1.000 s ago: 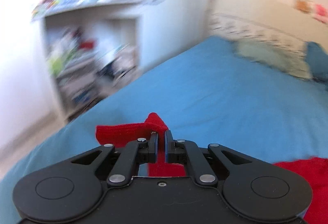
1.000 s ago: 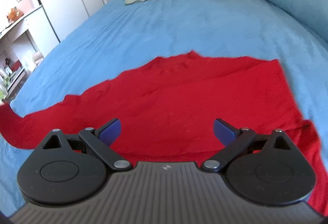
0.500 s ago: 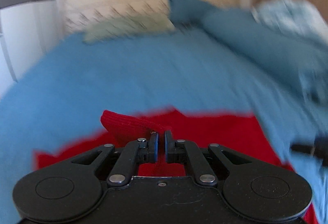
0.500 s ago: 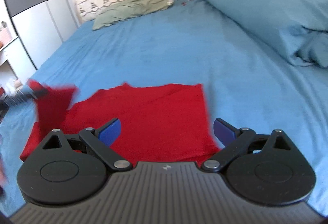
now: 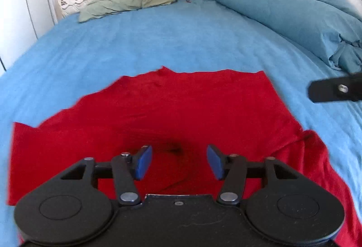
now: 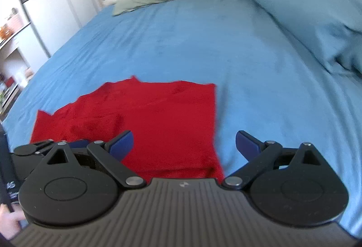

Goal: Fold small clothes

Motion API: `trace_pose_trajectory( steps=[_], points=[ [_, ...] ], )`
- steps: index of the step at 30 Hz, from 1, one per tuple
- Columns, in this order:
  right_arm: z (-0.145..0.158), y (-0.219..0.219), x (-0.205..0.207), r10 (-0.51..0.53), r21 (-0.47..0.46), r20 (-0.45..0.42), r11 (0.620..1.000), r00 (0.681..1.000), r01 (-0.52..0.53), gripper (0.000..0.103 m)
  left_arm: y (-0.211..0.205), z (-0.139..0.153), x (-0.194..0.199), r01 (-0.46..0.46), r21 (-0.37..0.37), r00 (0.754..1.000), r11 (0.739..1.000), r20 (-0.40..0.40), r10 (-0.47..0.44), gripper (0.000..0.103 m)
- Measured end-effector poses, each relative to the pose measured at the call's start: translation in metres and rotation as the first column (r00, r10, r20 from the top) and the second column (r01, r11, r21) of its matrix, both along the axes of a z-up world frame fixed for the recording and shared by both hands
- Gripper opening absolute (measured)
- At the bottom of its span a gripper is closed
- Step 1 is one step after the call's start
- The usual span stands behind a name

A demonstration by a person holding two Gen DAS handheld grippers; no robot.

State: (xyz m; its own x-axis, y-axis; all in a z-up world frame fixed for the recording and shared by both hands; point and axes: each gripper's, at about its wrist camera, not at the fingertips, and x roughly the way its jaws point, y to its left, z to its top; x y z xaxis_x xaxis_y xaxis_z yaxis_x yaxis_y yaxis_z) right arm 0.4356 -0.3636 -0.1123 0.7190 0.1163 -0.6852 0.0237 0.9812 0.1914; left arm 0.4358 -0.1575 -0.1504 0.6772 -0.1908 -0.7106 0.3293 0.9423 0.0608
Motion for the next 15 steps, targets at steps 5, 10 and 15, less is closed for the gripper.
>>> trace_pose_trajectory(
  steps=[5,10,15],
  points=[
    [0.0,0.056,0.027,0.222,-0.097,-0.009,0.97,0.975,-0.222,0.103,0.056,0.009,-0.012,-0.067,0.072,0.998,0.995,0.021,0.065,0.063],
    [-0.025,0.128,0.055,0.388,-0.217,-0.06,0.895,0.92,-0.391,0.103,0.112,0.002,-0.014,-0.166,0.116,0.986,0.979,0.0,0.168,0.065],
    [-0.055,0.181,0.073,0.476,-0.297,-0.136,0.817,0.869,-0.494,0.079,0.149,-0.004,-0.014,-0.234,0.125,0.971,0.964,-0.019,0.238,0.065]
  ],
)
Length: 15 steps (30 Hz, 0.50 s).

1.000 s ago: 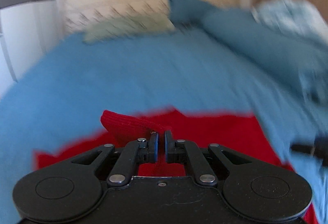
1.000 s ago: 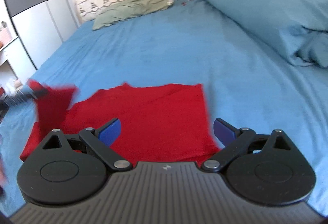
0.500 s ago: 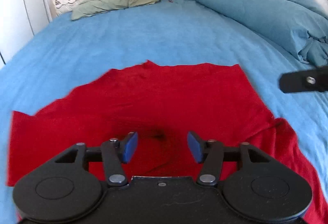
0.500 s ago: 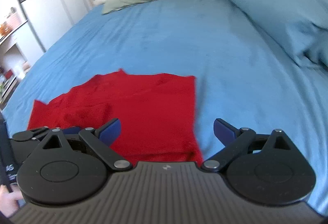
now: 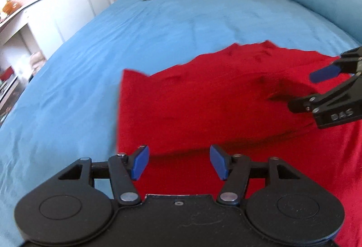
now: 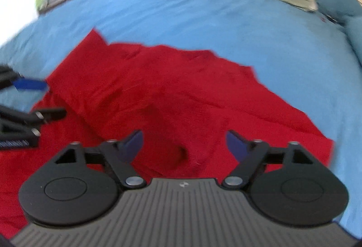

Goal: Fold small clothes

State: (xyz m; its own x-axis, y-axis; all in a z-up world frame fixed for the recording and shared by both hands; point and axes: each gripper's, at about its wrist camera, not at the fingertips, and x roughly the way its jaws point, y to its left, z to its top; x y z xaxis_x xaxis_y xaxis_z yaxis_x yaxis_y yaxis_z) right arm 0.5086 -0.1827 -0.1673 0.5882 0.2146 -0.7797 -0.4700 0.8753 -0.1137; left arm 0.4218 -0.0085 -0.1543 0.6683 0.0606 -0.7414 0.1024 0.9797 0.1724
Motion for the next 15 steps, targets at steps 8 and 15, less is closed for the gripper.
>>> trace_pose_trajectory(
  steps=[8,15],
  points=[
    [0.011,-0.025,0.001,-0.173,-0.012,0.081,0.985,0.982,0.175,0.023,0.026,0.004,0.0,-0.027,-0.012,1.0,1.0,0.007,0.027,0.065],
    [-0.009,-0.096,-0.015,-0.435,0.155,-0.09,0.883,0.896,0.444,0.069,0.035,-0.005,0.008,-0.034,0.0,0.999,0.999,-0.012,0.034,0.065]
  ],
)
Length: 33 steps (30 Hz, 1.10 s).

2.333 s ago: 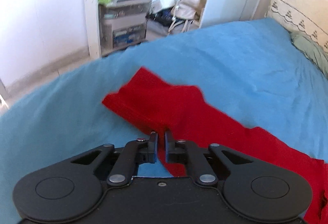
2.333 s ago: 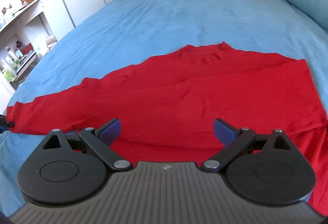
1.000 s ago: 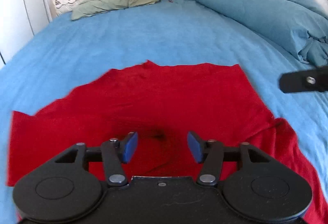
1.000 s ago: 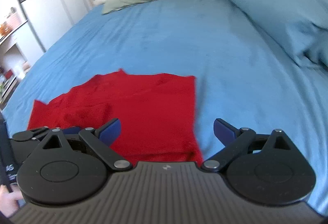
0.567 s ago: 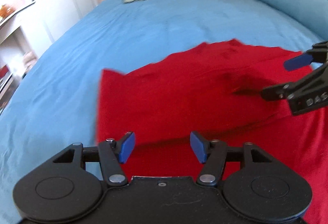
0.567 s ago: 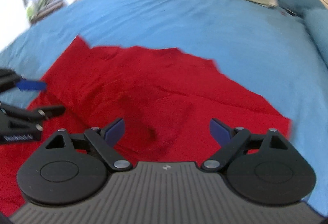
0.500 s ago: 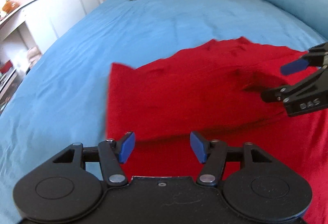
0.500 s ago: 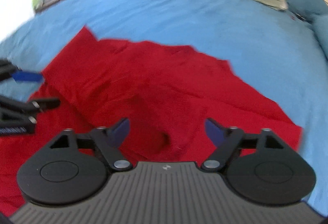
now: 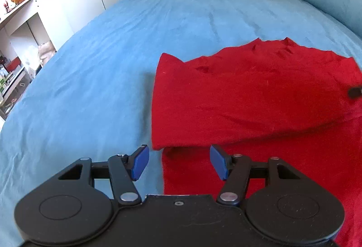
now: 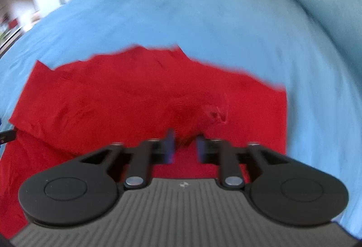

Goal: Fold small clothes

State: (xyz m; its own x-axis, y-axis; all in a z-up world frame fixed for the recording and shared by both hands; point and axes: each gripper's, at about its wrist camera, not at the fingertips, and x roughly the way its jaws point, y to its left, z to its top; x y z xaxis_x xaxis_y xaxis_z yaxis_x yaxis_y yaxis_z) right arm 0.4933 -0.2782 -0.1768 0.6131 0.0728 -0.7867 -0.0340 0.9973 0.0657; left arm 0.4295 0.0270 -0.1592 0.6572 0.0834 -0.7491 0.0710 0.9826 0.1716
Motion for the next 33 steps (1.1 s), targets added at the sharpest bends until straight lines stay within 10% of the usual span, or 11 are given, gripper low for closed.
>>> trace_pose_trajectory(
  steps=[8,12,19,26,31,33],
  points=[
    [-0.014,-0.022,-0.004,-0.133,0.204,0.011,0.97,0.991,0.128,0.072,0.008,-0.009,0.005,-0.015,0.024,1.0,1.0,-0.011,0.015,0.065],
    [-0.011,-0.024,0.007,-0.188,0.168,-0.004,0.968,0.982,0.186,0.02,0.012,-0.013,0.009,-0.024,0.044,1.0,0.999,-0.011,0.025,0.065],
    [0.032,-0.05,0.012,-0.243,0.051,0.167,0.97,0.956,0.238,0.02,0.01,-0.022,0.023,-0.037,0.062,0.999,0.997,-0.005,0.037,0.065],
    [-0.012,-0.068,0.01,-0.217,-0.001,0.046,0.976,0.975,0.218,0.02,0.02,-0.028,0.026,-0.107,0.051,0.994,0.993,-0.034,0.108,0.068],
    [-0.012,-0.071,-0.006,-0.243,-0.003,0.053,0.97,0.969,0.243,0.038,0.026,-0.022,0.015,-0.117,0.054,0.992,0.992,-0.05,0.12,0.068],
    [-0.005,-0.069,-0.015,-0.249,-0.031,0.075,0.967,0.966,0.251,0.081,0.023,-0.011,0.011,-0.106,0.062,0.993,0.992,-0.04,0.108,0.067]
  ],
)
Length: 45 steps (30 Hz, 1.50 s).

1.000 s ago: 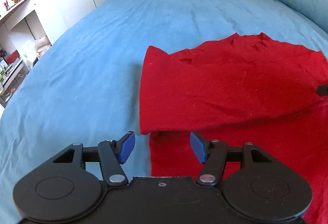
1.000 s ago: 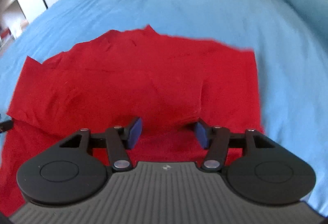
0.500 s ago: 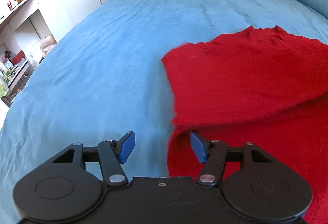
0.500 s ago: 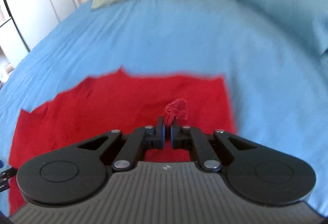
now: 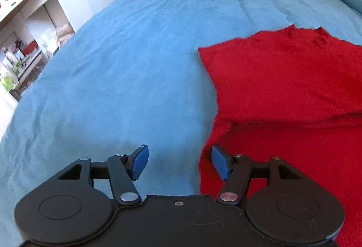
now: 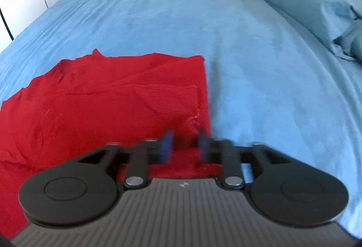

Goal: Fold small clothes

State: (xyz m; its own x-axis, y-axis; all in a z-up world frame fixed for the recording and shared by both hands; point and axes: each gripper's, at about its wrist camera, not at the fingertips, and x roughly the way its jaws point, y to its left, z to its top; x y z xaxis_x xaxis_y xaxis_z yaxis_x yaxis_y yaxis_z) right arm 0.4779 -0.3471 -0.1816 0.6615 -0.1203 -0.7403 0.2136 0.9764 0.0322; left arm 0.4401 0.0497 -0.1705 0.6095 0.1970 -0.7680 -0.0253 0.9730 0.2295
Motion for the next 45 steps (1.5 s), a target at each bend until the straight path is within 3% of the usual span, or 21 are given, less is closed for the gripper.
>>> trace_pose_trajectory(
  steps=[3,7,12,16,20,23,26,29,32,36,42,45],
  points=[
    [0.018,0.005,-0.025,0.068,-0.018,0.072,0.998,0.995,-0.067,0.093,-0.009,0.025,-0.005,0.055,-0.039,0.996,0.998,0.066,-0.052,0.075],
    [0.016,0.021,-0.018,0.177,0.015,0.086,0.984,0.98,-0.179,0.094,-0.034,0.041,0.008,0.141,-0.083,0.984,0.986,0.118,-0.131,0.077],
    [-0.019,0.019,0.004,0.124,0.064,-0.021,0.99,0.992,-0.122,0.094,-0.062,0.025,0.032,0.181,-0.123,0.98,0.976,0.106,-0.169,0.077],
    [-0.014,0.017,0.0,0.122,0.073,-0.003,0.99,0.993,-0.121,0.094,-0.071,0.013,0.039,0.193,-0.145,0.98,0.97,0.083,-0.182,0.077],
    [-0.001,0.019,0.01,0.158,0.071,0.102,0.984,0.982,-0.166,0.096,-0.078,0.004,0.04,0.206,-0.122,0.978,0.971,0.049,-0.201,0.077],
    [-0.01,0.02,0.036,0.168,0.052,0.091,0.984,0.982,-0.173,0.096,-0.078,-0.012,0.04,0.185,-0.121,0.983,0.975,0.017,-0.184,0.077],
    [-0.032,0.01,0.053,0.132,0.077,0.031,0.988,0.991,-0.134,0.096,-0.074,-0.018,0.037,0.184,-0.131,0.983,0.974,0.039,-0.18,0.079],
    [-0.033,0.002,0.055,0.13,0.101,0.051,0.986,0.99,-0.135,0.098,-0.075,-0.018,0.038,0.172,-0.126,0.985,0.977,0.042,-0.168,0.081],
    [-0.018,0.001,0.05,0.145,0.092,0.048,0.985,0.988,-0.149,0.098,-0.077,-0.006,0.034,0.159,-0.131,0.987,0.979,0.052,-0.153,0.081],
    [0.02,-0.007,0.023,0.178,0.102,0.132,0.976,0.975,-0.192,0.098,-0.074,0.036,0.003,0.165,-0.144,0.982,0.976,0.12,-0.148,0.082],
    [0.088,-0.017,-0.069,0.175,0.05,0.193,0.981,0.966,-0.187,0.099,-0.056,0.099,-0.067,0.163,-0.135,0.972,0.977,0.19,-0.136,0.102],
    [0.107,-0.022,-0.122,0.139,0.044,0.202,0.988,0.97,-0.15,0.103,-0.041,0.114,-0.101,0.141,-0.156,0.978,0.978,0.172,-0.114,0.103]
  ],
)
